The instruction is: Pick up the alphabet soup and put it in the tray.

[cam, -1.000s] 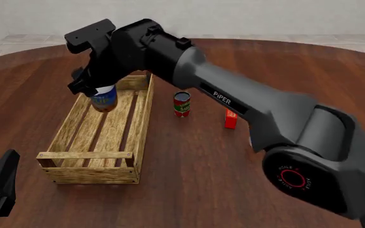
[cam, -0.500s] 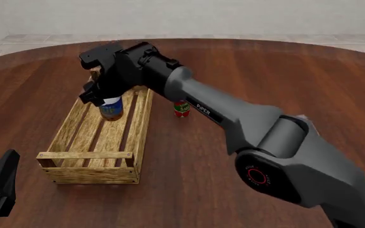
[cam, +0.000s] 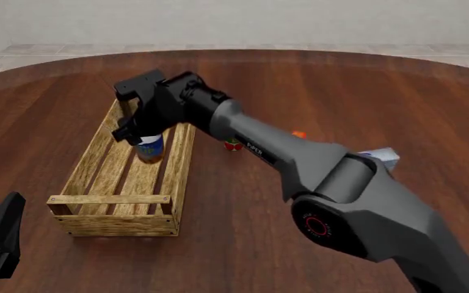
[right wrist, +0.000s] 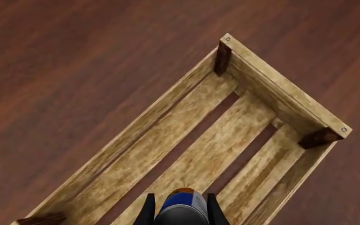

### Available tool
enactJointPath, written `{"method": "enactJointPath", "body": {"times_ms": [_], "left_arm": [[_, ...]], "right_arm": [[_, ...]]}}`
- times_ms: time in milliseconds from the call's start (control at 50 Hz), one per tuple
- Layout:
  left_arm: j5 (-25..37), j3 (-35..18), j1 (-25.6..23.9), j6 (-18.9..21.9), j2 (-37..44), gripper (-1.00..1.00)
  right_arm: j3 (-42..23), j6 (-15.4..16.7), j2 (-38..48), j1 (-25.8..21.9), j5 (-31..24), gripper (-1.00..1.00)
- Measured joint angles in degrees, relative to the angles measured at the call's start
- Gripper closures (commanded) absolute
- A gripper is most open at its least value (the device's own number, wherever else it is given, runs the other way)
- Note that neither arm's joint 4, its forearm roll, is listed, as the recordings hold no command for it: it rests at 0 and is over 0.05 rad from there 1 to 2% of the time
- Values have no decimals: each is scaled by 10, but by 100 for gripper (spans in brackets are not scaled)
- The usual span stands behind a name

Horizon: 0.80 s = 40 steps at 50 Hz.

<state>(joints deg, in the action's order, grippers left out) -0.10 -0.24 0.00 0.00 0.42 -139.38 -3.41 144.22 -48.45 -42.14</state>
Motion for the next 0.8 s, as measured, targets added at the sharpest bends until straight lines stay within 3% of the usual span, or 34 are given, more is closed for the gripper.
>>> {"method": "enactJointPath", "body": {"times_ms": [800], "left_arm": [[0,0,0,0,0,-100]], "right_arm": [[31,-18,25,2,35,100]]}}
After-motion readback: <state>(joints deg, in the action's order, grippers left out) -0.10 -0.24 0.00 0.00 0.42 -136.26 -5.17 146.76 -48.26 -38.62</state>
